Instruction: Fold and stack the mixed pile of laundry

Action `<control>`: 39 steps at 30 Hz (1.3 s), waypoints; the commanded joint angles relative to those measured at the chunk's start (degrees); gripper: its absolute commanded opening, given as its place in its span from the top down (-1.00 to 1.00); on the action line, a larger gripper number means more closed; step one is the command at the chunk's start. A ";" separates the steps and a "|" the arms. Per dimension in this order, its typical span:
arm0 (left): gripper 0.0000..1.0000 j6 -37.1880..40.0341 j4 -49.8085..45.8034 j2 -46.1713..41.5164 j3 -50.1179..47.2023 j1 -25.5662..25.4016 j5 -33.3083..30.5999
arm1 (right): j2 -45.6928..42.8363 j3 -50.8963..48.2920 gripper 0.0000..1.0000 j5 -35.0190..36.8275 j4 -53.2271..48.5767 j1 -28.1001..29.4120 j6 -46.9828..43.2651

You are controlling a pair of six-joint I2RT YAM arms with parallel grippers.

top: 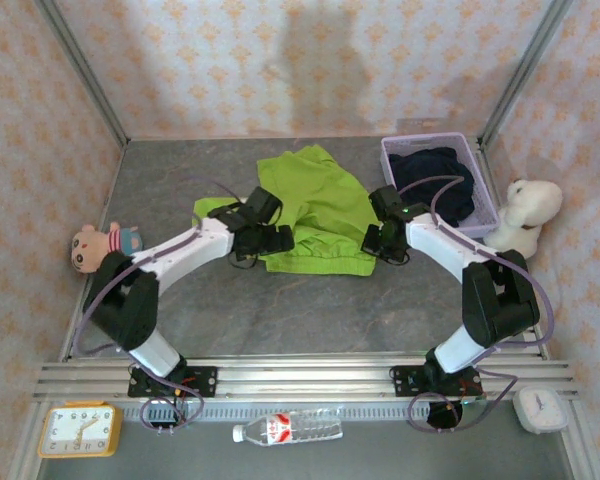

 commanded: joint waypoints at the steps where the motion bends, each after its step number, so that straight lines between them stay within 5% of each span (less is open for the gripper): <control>1: -0.72 3.51 -0.08 3.72 4.59 -2.18 -3.45 | -0.90 -1.20 0.97 0.49 -0.84 0.20 0.45; 5: 0.43 3.87 -3.38 6.56 9.69 -1.75 -8.57 | -1.71 -1.89 1.00 1.61 -1.56 0.17 0.56; 6: 1.00 4.28 -5.45 6.67 11.70 -1.08 -10.76 | -2.10 -2.06 1.00 2.30 -1.95 0.16 0.63; 12: 1.00 11.82 -10.70 6.45 23.90 9.03 -18.94 | -2.68 -2.36 1.00 4.25 -3.43 0.10 0.24; 17: 1.00 16.48 -16.72 19.47 46.07 18.66 -20.69 | -2.35 -1.93 1.00 4.51 -3.99 0.07 0.29; 19: 0.70 16.91 -22.07 27.57 58.03 20.86 -20.83 | -2.34 -1.75 1.00 4.25 -4.01 0.07 0.26; 21: -0.36 15.50 -29.62 35.56 70.70 22.33 -18.61 | -2.43 -1.66 1.00 3.69 -3.57 0.09 0.42; 25: -1.00 12.96 -38.05 43.56 82.71 23.17 -10.28 | -2.93 -1.91 1.00 1.48 -1.29 0.12 0.99; 29: -0.99 13.75 -31.17 33.40 66.21 21.07 -6.23 | -2.44 -1.59 1.00 -0.42 0.16 0.14 0.99; 31: -1.00 13.96 -25.47 24.75 53.40 19.52 -3.59 | -2.62 -1.60 0.70 -0.66 0.23 0.06 0.42; 34: -1.00 10.72 -17.88 10.54 34.08 17.85 0.98 | -4.26 -2.52 -0.02 -0.17 -0.15 0.09 -0.38; 39: -0.96 2.75 -9.04 -5.47 6.96 16.80 6.45 | -8.60 -6.22 -0.32 -0.30 -0.03 0.12 -2.80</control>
